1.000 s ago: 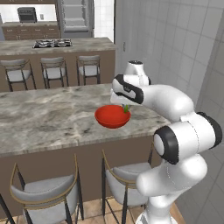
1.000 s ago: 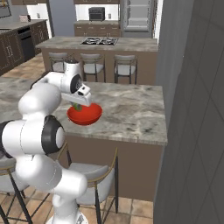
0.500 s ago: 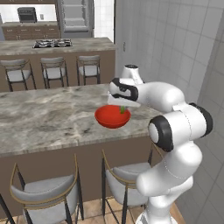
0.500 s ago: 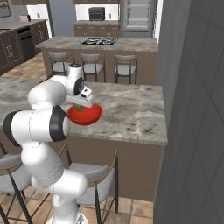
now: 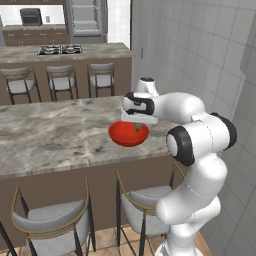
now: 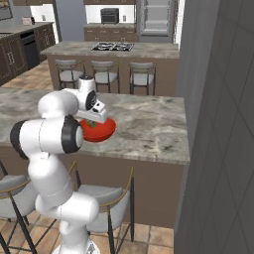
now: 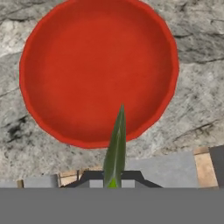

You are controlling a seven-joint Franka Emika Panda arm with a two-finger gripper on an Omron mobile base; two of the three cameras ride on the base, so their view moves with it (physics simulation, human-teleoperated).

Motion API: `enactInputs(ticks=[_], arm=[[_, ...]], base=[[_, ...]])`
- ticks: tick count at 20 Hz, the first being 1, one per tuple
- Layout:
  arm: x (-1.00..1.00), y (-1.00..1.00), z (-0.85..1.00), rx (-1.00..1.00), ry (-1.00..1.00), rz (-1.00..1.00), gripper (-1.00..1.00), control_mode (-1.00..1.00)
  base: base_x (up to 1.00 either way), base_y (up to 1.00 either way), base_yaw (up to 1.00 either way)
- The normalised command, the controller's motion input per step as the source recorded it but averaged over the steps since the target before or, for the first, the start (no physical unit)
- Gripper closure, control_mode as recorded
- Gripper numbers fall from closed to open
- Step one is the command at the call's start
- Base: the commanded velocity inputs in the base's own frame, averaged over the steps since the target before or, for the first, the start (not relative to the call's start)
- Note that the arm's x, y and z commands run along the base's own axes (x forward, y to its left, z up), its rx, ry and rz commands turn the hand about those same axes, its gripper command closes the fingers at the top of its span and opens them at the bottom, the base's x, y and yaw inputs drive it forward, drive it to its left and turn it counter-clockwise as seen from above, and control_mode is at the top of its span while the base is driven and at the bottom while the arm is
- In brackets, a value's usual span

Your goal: There is a bowl on the dining counter. Grab a lemon wedge from the fridge and place it in the bowl. Then get the liquor bottle and glass cup from the cabinet and place them next to the bowl.

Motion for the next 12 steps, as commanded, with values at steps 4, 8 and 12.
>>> enactInputs(ticks=[4, 8, 12], arm=[[0.35, 0.00, -0.19, 0.00, 0.00, 0.00, 1.00, -1.00], [0.31, 0.00, -0.21, 0.00, 0.00, 0.00, 1.00, -1.00], [0.21, 0.01, -0.23, 0.00, 0.00, 0.00, 1.00, -1.00]], base=[[0.00, 0.00, 0.00], [0.00, 0.00, 0.00], [0.00, 0.00, 0.00]])
